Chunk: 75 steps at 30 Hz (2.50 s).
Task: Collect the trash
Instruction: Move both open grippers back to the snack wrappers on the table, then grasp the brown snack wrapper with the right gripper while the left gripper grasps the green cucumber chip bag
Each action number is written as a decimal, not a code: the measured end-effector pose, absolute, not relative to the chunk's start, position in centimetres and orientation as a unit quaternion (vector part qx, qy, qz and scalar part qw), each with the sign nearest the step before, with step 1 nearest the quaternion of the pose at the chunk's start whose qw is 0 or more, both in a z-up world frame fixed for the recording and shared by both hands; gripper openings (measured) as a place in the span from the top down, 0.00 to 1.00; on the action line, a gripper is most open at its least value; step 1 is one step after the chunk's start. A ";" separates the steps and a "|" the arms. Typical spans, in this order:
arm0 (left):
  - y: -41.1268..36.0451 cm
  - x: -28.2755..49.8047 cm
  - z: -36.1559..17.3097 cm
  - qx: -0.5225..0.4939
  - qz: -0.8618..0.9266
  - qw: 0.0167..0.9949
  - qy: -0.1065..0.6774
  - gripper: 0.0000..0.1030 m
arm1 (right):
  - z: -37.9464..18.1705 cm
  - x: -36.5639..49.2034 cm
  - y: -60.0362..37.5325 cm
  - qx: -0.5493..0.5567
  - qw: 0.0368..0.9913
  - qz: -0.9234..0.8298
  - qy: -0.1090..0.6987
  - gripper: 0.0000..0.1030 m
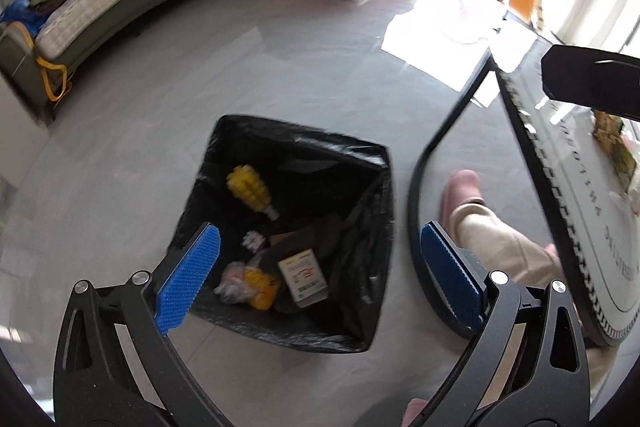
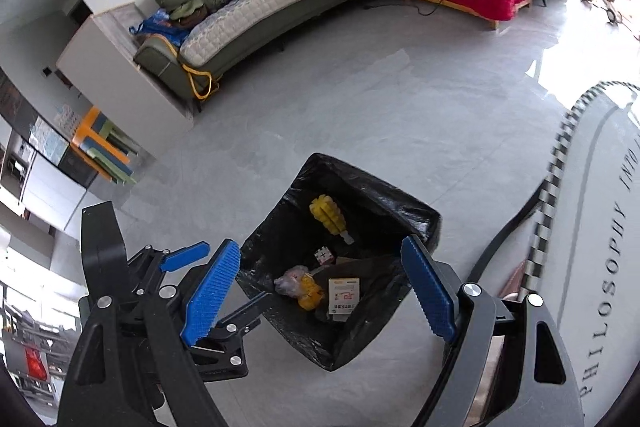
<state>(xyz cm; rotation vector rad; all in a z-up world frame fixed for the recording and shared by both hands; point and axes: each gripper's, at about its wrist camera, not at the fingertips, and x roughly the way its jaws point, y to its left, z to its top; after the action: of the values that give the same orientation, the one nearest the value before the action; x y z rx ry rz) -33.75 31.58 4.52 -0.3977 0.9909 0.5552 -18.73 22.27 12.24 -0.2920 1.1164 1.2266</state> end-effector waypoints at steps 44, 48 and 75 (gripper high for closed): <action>7.5 -5.6 5.4 -0.058 -0.031 0.841 0.537 0.06 | 5.0 9.1 -4.0 -0.311 0.742 0.286 0.521 0.19; 7.7 -4.8 5.3 -0.063 -0.029 0.840 0.538 0.06 | 3.4 8.6 -3.1 -0.367 0.729 0.287 0.501 0.22; 2.2 -0.9 7.5 -0.063 -0.048 0.841 0.536 0.06 | 12.3 8.6 -16.8 -0.105 0.828 0.214 0.508 0.61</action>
<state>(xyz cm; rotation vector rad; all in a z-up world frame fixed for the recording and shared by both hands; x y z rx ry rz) -0.93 2.19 7.54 -0.1335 1.1324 -0.1010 8.61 -16.78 12.31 -0.2222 1.0781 0.4541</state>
